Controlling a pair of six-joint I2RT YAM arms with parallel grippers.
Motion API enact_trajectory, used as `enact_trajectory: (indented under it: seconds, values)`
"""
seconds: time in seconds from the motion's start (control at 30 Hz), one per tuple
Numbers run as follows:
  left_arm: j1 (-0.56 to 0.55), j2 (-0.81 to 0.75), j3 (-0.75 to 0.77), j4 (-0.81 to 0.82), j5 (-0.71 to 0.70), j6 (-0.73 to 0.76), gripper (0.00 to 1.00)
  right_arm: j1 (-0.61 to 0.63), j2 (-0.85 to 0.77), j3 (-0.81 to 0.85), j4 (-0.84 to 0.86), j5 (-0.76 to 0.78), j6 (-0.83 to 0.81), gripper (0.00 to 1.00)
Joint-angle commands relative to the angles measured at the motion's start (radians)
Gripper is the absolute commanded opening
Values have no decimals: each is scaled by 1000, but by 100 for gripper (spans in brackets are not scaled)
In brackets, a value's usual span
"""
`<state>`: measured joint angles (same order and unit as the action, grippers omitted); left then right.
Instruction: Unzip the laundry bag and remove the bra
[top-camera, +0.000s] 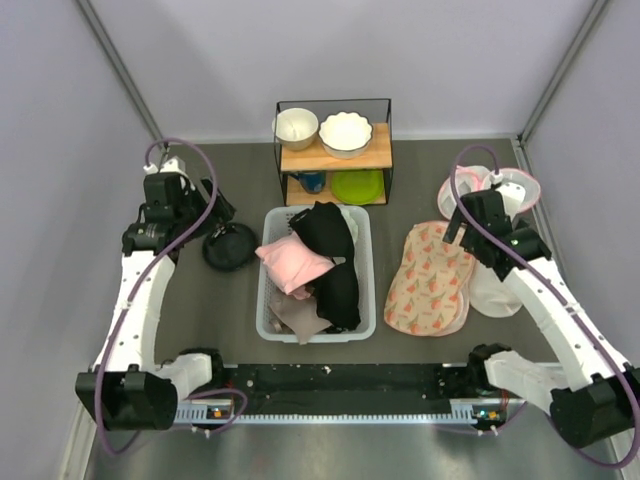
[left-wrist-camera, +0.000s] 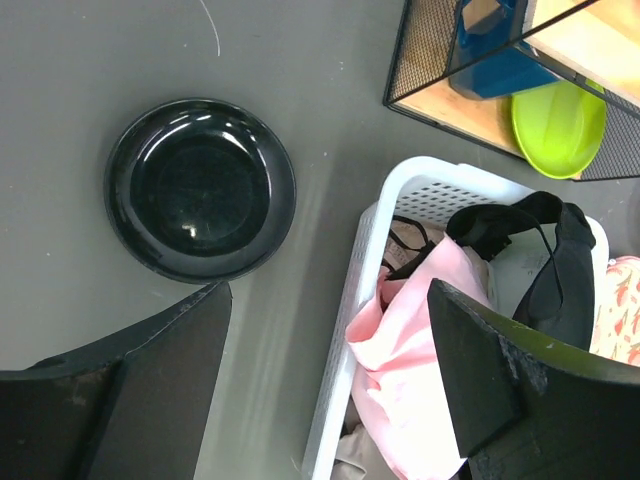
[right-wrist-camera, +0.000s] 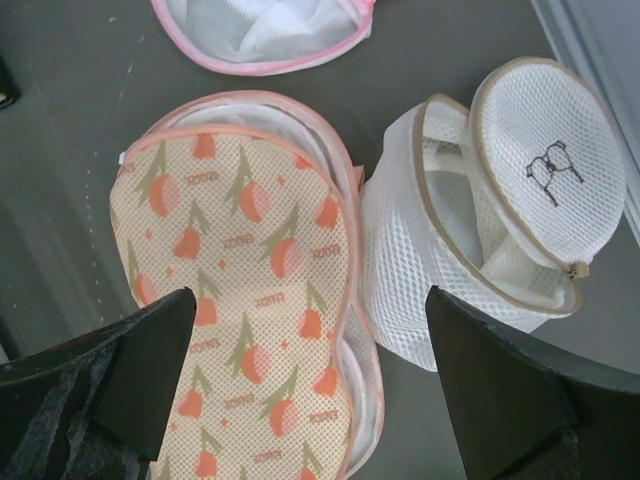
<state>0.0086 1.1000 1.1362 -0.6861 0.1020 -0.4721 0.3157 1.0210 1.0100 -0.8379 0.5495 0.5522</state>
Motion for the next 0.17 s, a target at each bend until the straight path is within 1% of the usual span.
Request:
enact_trajectory:
  seconds: [0.0,0.13]
  values:
    - [21,-2,31,19,45,4,85,-12,-9,49,33,-62,-15,99]
    - [24,4,25,25,51,6,85,-10,-31,39,39,-57,0,99]
